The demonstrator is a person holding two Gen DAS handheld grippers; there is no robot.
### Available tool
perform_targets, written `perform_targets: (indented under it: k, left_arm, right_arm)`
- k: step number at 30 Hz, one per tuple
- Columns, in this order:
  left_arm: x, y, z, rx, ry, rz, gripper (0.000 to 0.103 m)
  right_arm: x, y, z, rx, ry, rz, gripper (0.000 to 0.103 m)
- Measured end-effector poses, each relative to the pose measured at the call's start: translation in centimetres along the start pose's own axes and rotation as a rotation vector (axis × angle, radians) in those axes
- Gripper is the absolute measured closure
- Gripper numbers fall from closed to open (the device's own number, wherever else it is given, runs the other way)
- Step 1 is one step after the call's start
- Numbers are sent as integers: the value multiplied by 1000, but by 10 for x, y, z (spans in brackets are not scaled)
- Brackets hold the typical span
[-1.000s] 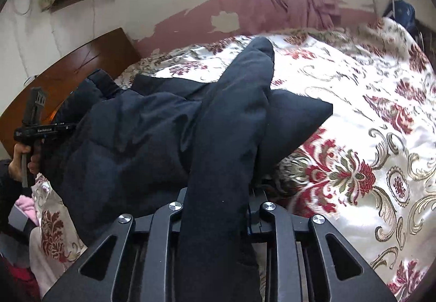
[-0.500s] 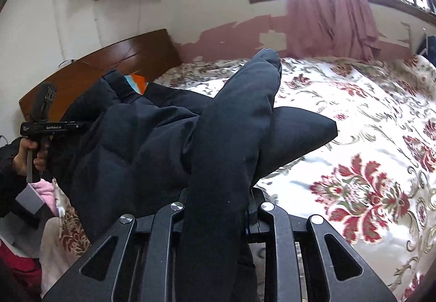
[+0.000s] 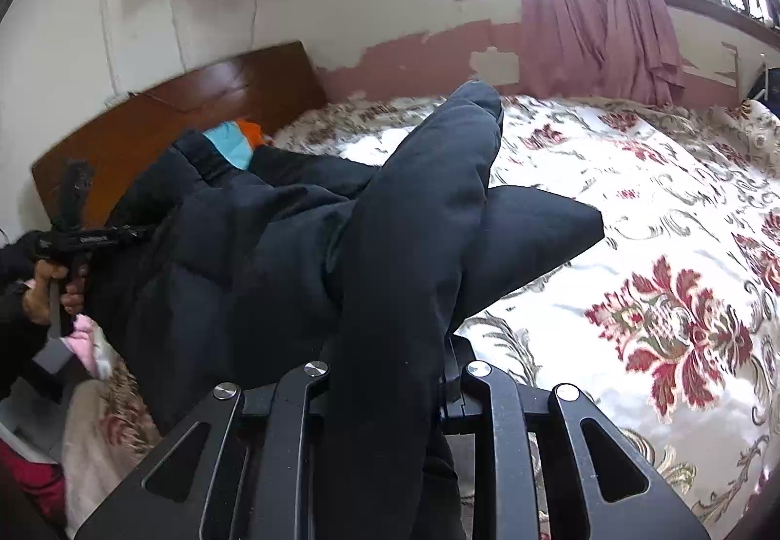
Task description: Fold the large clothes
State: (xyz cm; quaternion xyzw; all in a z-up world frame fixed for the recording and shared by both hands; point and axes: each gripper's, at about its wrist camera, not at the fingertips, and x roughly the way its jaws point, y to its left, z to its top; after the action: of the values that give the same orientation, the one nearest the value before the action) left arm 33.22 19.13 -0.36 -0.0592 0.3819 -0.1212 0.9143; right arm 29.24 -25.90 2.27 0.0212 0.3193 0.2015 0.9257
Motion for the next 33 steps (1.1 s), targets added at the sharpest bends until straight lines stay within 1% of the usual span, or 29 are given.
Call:
perform_targets:
  k: [2, 4, 5, 7, 8, 9, 10, 11, 12, 13, 14, 16, 18, 20, 23, 25, 30, 33]
  left_arm:
    - [9, 10, -7, -31, 21, 20, 80]
    - [15, 21, -13, -74, 43, 46, 67]
    - [17, 27, -15, -103, 56, 55, 65]
    - [17, 41, -19, -179, 66, 58, 55]
    - [16, 44, -20, -206, 66, 57, 52]
    - [13, 49, -22, -240, 63, 58, 46]
    - [10, 52, -22, -259, 54, 68, 43]
    - [6, 53, -24, -269, 36, 81, 43]
    - [0, 53, -26, -268, 17, 101, 39]
    - [-5, 52, -28, -261, -3, 121, 33]
    - [-13, 49, -30, -249, -34, 147, 30]
    - [-24, 42, -33, -222, -82, 183, 23]
    - [-35, 32, -35, -190, -120, 208, 19]
    - [-43, 22, -38, -165, -143, 218, 15]
    - [-53, 5, -40, -122, -176, 208, 12]
    - [-61, -12, -42, -89, -203, 202, 6]
    - [-81, -51, -53, -9, -287, 197, 0]
    - [-93, -74, -64, 36, -345, 192, 0]
  right_arm:
    - [8, -2, -6, 17, 24, -27, 78]
    - [15, -9, -10, 46, 55, -64, 68]
    - [18, -12, -12, 57, 70, -76, 66]
    - [19, -15, -16, 68, 93, -123, 52]
    - [18, -15, -17, 64, 95, -148, 51]
    - [15, -14, -18, 60, 94, -164, 48]
    - [13, -14, -19, 60, 92, -175, 39]
    - [9, -13, -20, 58, 83, -185, 33]
    - [4, -11, -21, 50, 64, -195, 26]
    - [-3, -7, -21, 42, 42, -206, 23]
    - [-8, -4, -20, 37, 28, -216, 22]
    - [-17, 4, -19, 24, 5, -236, 14]
    - [-25, 12, -19, 30, -18, -229, 13]
    - [-32, 17, -22, 56, -36, -211, 12]
    - [-38, 24, -26, 89, -65, -204, 11]
    - [-41, 32, -30, 86, -87, -206, 10]
    - [-60, 57, -38, 51, -160, -261, 9]
    - [-78, 75, -41, 37, -222, -276, 9]
